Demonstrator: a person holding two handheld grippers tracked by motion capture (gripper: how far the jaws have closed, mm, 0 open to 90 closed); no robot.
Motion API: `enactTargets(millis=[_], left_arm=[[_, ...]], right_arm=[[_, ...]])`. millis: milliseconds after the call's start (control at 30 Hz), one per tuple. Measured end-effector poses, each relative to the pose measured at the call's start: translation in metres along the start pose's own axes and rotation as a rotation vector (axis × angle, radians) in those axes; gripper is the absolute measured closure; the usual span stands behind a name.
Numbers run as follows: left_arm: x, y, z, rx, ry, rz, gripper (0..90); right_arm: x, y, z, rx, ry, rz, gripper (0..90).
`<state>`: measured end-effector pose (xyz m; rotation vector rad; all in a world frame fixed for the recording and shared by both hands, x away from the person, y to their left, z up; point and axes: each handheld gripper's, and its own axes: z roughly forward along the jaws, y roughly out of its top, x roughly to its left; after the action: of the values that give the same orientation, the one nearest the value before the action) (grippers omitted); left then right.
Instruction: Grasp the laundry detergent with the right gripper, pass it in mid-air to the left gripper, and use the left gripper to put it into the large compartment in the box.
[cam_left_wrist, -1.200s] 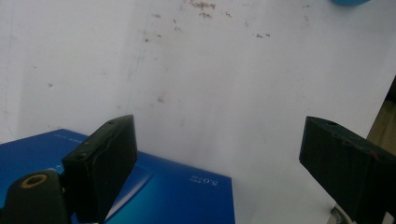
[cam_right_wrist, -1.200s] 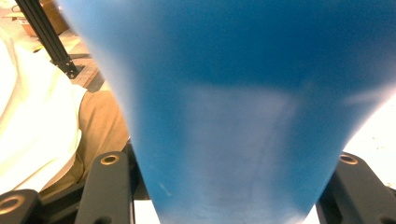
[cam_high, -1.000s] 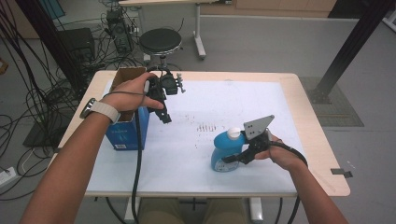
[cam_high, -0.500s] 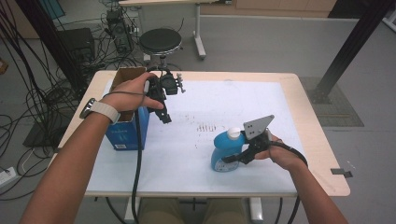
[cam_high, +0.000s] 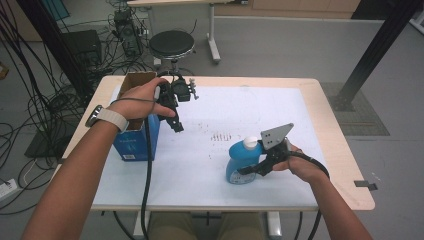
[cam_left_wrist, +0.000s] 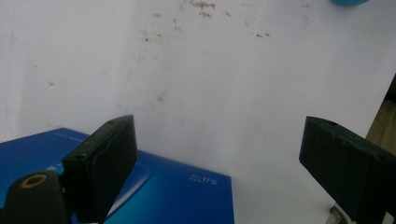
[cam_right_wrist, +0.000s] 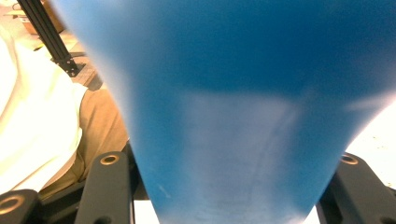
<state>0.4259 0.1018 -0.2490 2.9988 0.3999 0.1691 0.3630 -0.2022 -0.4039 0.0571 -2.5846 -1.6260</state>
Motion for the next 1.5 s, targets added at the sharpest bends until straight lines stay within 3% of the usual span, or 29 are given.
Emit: enactTargets(millis=[1500], left_arm=[[0.0001, -0.002, -0.0013, -0.004, 0.004, -0.001, 11.8]], right_arm=[[-0.0014, -0.0005, 0.0004, -0.008, -0.002, 0.02, 42.8]])
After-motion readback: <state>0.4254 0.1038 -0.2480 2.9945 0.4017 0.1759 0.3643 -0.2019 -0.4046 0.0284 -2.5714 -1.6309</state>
